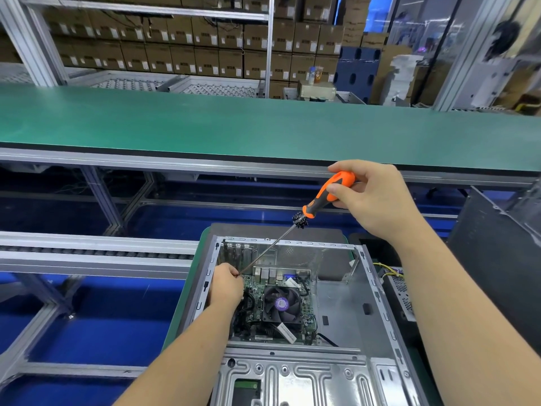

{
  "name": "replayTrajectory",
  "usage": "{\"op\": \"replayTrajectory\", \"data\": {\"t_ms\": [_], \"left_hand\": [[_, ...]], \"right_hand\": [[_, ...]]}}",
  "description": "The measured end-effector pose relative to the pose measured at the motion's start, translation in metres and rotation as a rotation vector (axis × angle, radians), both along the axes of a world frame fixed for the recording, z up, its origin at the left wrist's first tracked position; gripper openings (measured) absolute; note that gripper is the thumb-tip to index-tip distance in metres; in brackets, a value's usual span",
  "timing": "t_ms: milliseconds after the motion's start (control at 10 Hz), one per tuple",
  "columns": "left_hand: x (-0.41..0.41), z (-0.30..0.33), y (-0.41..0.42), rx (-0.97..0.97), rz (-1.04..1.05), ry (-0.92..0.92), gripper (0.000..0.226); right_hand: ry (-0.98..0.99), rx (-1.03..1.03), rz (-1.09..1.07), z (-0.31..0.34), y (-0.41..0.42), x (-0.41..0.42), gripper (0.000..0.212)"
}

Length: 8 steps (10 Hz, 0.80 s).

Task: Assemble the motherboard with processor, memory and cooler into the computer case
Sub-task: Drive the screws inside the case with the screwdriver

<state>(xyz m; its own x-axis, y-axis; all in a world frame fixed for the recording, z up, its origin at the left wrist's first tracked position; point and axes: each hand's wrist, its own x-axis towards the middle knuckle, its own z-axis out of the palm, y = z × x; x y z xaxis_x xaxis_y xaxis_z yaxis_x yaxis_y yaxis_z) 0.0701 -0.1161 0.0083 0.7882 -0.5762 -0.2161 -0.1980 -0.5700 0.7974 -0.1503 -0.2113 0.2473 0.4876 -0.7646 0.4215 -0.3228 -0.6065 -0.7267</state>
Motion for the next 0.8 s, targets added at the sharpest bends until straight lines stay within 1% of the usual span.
{"op": "replayTrajectory", "data": {"t_ms": [500,700,800], "left_hand": [[-0.0011,0.0028,0.0007,-0.007,0.01,0.024,0.009],[-0.0017,0.0018,0.0029,0.03,0.042,0.039,0.011],[-0.0036,0.0069,0.0088,0.134,0.037,0.016,0.007]], "right_hand": [[0.018,-0.008,0.012,0.0002,0.0041,0.0027,0.025],[-0.027,-0.008,-0.002,0.003,0.0023,-0.0011,0.026],[-0.015,-0.032,-0.02,-0.0041,-0.0001,-0.0041,0.026]]}}
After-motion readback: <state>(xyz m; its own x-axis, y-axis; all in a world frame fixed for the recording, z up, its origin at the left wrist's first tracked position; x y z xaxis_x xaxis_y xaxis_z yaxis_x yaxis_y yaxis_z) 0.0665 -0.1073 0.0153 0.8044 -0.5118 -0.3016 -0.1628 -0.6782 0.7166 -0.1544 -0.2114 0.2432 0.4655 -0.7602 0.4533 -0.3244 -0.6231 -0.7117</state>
